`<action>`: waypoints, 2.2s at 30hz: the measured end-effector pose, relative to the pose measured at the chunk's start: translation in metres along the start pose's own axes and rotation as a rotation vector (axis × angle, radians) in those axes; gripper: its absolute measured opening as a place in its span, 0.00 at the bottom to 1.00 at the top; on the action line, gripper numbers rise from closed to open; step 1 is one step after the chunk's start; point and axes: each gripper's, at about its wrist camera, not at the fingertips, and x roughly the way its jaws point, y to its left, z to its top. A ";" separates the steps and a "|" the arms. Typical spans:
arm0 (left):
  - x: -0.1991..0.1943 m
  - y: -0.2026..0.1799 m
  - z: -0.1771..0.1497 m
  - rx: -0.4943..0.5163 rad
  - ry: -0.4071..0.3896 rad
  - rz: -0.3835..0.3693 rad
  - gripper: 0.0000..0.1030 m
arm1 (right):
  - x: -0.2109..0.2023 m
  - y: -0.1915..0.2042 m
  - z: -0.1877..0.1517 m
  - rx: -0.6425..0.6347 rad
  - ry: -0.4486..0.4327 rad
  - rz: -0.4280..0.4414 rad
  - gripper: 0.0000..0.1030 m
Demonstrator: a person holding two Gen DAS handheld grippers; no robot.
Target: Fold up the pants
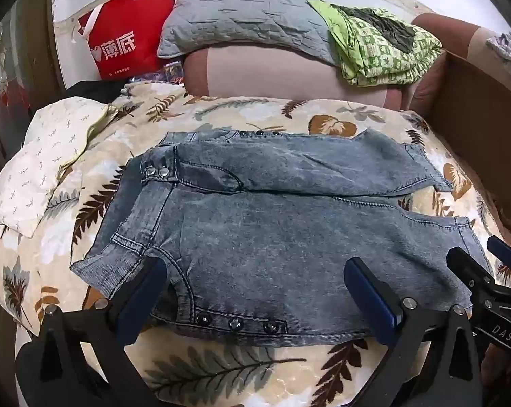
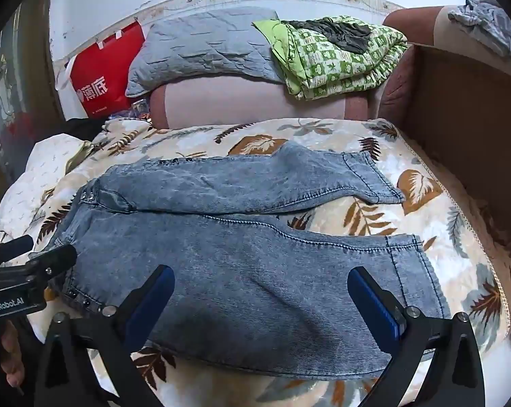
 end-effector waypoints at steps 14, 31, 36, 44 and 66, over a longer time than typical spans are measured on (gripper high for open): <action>0.023 0.010 -0.015 -0.036 0.025 0.005 1.00 | 0.023 -0.001 -0.012 -0.017 -0.009 -0.019 1.00; 0.023 0.009 -0.019 -0.038 0.041 0.008 1.00 | 0.026 -0.006 -0.017 -0.007 -0.002 -0.017 1.00; 0.024 0.012 -0.019 -0.046 0.044 0.014 1.00 | 0.025 -0.005 -0.017 -0.010 -0.002 -0.014 1.00; 0.025 0.015 -0.020 -0.053 0.048 0.019 1.00 | 0.027 -0.003 -0.017 -0.010 0.003 -0.010 1.00; 0.030 0.025 -0.022 -0.089 0.070 0.009 1.00 | 0.032 -0.003 -0.021 -0.016 0.027 -0.008 1.00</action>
